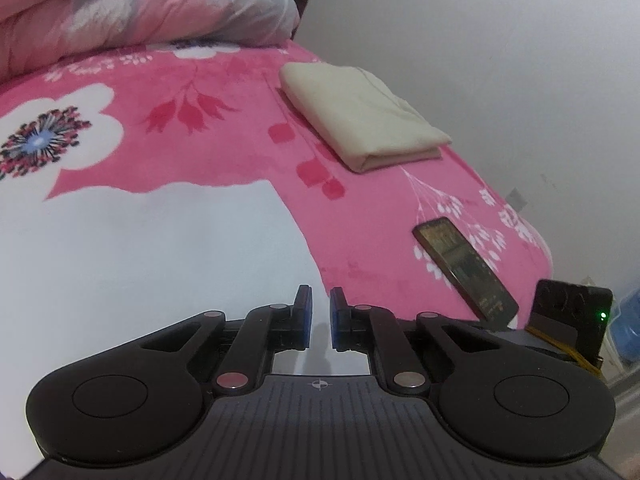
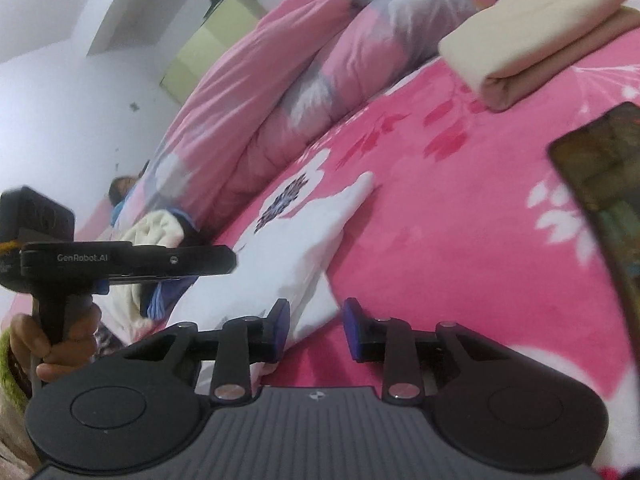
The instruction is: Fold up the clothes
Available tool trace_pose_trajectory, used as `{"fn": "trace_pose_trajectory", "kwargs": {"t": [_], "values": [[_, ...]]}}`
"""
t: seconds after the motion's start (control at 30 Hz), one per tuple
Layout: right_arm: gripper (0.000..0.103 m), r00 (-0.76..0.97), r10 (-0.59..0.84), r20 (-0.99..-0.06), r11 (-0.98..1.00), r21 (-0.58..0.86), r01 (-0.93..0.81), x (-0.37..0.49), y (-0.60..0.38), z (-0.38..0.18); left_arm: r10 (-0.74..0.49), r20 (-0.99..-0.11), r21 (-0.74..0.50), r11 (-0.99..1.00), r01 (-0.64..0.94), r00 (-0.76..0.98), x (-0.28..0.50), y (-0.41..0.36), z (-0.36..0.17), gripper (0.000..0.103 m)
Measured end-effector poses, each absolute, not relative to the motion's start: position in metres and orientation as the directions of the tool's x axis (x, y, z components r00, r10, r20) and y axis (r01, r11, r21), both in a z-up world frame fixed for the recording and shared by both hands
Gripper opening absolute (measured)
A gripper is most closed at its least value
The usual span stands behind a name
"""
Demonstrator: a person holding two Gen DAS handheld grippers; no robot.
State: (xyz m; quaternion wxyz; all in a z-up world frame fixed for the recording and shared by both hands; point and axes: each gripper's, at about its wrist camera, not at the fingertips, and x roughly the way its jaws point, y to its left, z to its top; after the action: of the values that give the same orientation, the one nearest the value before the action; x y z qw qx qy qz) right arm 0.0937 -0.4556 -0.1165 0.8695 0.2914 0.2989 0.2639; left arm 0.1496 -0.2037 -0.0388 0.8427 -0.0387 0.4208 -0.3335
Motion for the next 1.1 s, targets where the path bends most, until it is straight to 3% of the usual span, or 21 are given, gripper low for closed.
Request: {"fn": "trace_pose_trajectory", "kwargs": {"t": [0.1, 0.2, 0.4, 0.53, 0.77, 0.9, 0.97, 1.0, 1.1], "values": [[0.011, 0.675, 0.649, -0.350, 0.668, 0.686, -0.286, 0.095, -0.454, -0.121, -0.597, -0.678, -0.349, 0.775, 0.526, 0.429, 0.151, -0.201, -0.041, 0.008], [0.006, 0.664, 0.680, -0.311, 0.608, 0.744, -0.275, 0.098, -0.459, -0.127, -0.595, -0.676, -0.354, 0.780, 0.516, 0.435, 0.152, -0.196, -0.043, 0.008], [0.005, 0.616, 0.757, -0.218, 0.455, 0.852, -0.258, 0.106, -0.471, -0.139, -0.597, -0.672, -0.369, 0.783, 0.501, 0.438, 0.156, -0.189, -0.046, 0.010], [0.004, 0.592, 0.769, -0.240, 0.460, 0.851, -0.253, 0.111, -0.468, -0.139, -0.593, -0.685, -0.376, 0.786, 0.491, 0.424, 0.158, -0.188, -0.050, 0.015], [0.007, 0.653, 0.703, -0.282, 0.541, 0.808, -0.233, 0.090, -0.470, -0.124, -0.610, -0.700, -0.404, 0.768, 0.497, 0.372, 0.155, -0.196, -0.050, 0.038], [0.008, 0.682, 0.658, -0.318, 0.582, 0.789, -0.194, 0.072, -0.473, -0.124, -0.602, -0.711, -0.387, 0.766, 0.512, 0.363, 0.152, -0.205, -0.052, 0.041], [0.014, 0.676, 0.676, -0.293, 0.548, 0.814, -0.195, 0.067, -0.476, -0.127, -0.594, -0.722, -0.389, 0.772, 0.502, 0.354, 0.154, -0.207, -0.055, 0.041], [0.026, 0.674, 0.685, -0.276, 0.527, 0.827, -0.198, 0.066, -0.477, -0.128, -0.592, -0.727, -0.395, 0.775, 0.494, 0.347, 0.156, -0.206, -0.056, 0.041], [0.045, 0.660, 0.717, -0.226, 0.482, 0.844, -0.235, 0.066, -0.477, -0.126, -0.589, -0.737, -0.410, 0.779, 0.474, 0.331, 0.159, -0.205, -0.058, 0.041]]}}
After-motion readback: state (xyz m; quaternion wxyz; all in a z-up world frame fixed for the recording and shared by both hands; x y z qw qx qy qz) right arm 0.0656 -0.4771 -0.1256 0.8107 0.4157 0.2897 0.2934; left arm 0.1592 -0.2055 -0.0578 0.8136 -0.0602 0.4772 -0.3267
